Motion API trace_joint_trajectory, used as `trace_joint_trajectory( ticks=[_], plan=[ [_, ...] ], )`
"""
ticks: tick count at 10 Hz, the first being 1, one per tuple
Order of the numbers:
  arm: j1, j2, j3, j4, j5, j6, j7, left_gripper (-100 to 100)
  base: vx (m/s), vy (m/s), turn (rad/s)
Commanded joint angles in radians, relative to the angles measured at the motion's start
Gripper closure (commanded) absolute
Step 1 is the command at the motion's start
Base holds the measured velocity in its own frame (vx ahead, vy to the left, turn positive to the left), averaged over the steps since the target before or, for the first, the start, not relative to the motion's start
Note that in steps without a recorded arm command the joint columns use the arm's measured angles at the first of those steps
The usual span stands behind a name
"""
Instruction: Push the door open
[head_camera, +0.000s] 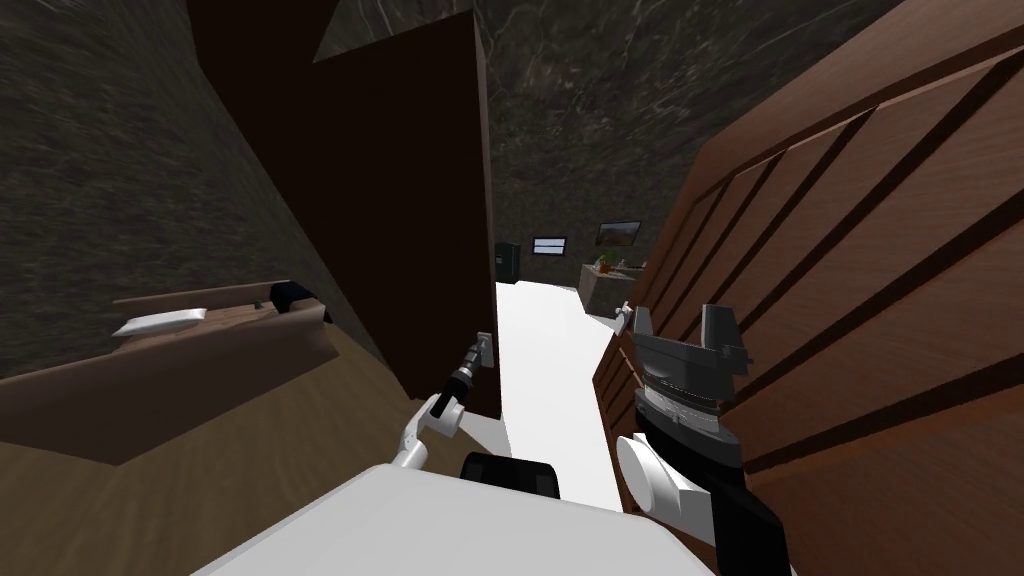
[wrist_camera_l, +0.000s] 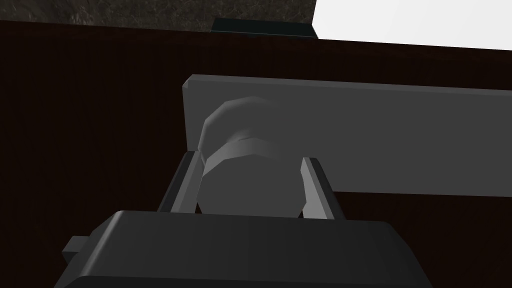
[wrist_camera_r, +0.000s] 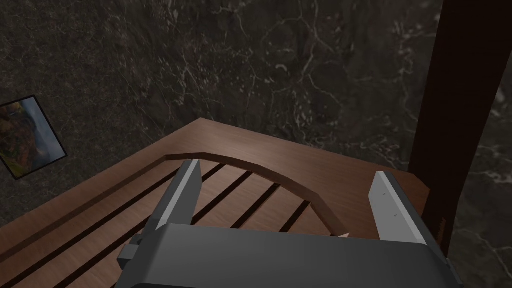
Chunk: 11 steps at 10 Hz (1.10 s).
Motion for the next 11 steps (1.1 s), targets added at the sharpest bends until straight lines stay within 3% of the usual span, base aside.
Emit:
trace_joint_trajectory(
  ticks=[1, 11],
  plan=[
    [0.0, 0.003, 0.028, -0.015, 0.002, 0.007, -0.006, 100, 0.085, -0.079, 0.05],
    [-0.046, -0.025, 0.135, 0.042, 0.013, 0.011, -0.038, 100, 0.099, -0.08, 0.055]
  ],
)
